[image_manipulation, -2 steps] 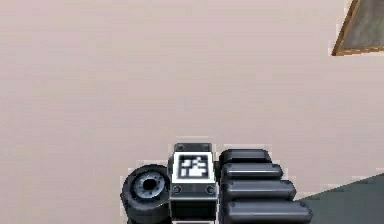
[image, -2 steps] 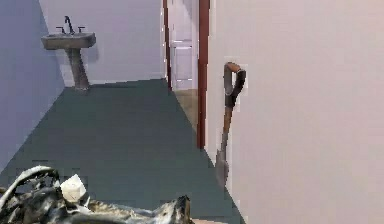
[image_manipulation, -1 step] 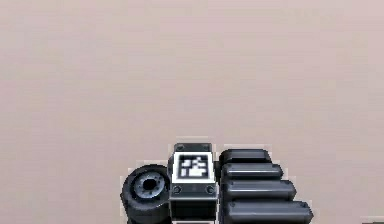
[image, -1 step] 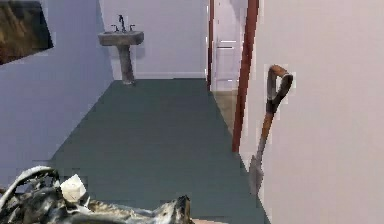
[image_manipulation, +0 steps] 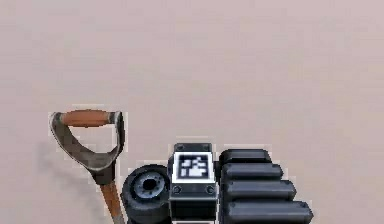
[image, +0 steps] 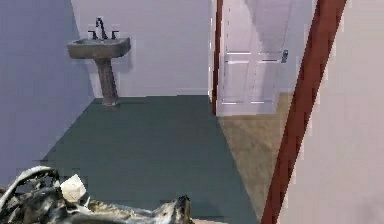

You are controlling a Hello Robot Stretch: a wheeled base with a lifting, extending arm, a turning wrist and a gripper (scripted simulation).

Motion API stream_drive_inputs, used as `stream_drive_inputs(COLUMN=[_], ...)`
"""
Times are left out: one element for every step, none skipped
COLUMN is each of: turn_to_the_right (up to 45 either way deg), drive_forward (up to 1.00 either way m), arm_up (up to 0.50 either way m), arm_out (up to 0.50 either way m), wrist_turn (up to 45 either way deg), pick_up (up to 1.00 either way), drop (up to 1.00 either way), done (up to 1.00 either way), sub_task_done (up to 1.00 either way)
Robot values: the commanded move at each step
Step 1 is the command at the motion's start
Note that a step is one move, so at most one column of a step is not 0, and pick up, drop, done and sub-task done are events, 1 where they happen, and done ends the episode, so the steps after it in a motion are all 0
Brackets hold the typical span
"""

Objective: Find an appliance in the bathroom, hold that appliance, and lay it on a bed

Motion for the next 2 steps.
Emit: stream_drive_inputs(turn_to_the_right=[-3.0, 0.0], drive_forward=[0.00, 1.00], arm_up=[0.00, 0.00], arm_out=[0.00, 0.00], wrist_turn=[0.0, 0.0], pick_up=[0.00, 0.00], drop=[0.00, 0.00], done=[0.00, 0.00], sub_task_done=[0.00, 0.00])
